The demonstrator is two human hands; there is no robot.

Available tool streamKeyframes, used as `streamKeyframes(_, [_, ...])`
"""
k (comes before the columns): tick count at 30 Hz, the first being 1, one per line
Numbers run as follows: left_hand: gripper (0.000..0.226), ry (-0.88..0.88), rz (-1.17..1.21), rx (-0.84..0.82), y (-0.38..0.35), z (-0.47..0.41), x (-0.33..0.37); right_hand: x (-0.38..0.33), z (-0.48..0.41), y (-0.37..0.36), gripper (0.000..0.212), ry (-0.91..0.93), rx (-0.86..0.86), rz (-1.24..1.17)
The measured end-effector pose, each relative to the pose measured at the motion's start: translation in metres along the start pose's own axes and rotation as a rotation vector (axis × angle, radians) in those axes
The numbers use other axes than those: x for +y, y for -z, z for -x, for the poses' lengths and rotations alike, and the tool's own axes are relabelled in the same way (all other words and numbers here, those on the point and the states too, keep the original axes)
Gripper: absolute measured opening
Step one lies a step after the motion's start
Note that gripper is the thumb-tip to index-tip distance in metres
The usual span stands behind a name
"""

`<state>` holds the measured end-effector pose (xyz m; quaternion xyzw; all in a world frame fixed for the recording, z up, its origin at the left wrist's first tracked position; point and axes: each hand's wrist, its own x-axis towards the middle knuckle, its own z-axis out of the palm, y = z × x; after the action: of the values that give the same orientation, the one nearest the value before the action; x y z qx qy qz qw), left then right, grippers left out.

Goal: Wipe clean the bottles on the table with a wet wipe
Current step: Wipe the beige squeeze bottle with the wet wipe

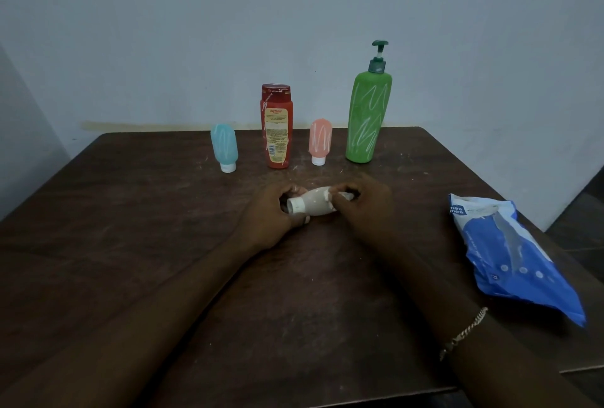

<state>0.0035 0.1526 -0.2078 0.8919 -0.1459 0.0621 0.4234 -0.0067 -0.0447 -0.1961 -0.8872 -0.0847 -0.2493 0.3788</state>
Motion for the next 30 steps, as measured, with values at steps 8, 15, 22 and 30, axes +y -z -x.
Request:
streamKeyframes(8, [0.046,-0.012,0.006,0.020,-0.001,0.000,-0.002,-0.008,0.009,-0.001,0.009,0.134,-0.112,0.001])
streamKeyframes(15, [0.047,0.007,0.017,0.035,-0.001,0.002,0.000,-0.023,0.009,-0.014,0.012,0.178,-0.158,0.021])
streamKeyframes(22, [0.047,-0.012,0.007,0.022,0.000,0.002,0.000,-0.003,0.003,-0.005,0.010,0.136,-0.030,0.015])
streamKeyframes(30, [0.042,-0.023,0.060,0.025,-0.002,0.003,0.001,-0.004,0.009,-0.003,0.005,0.170,-0.101,0.006])
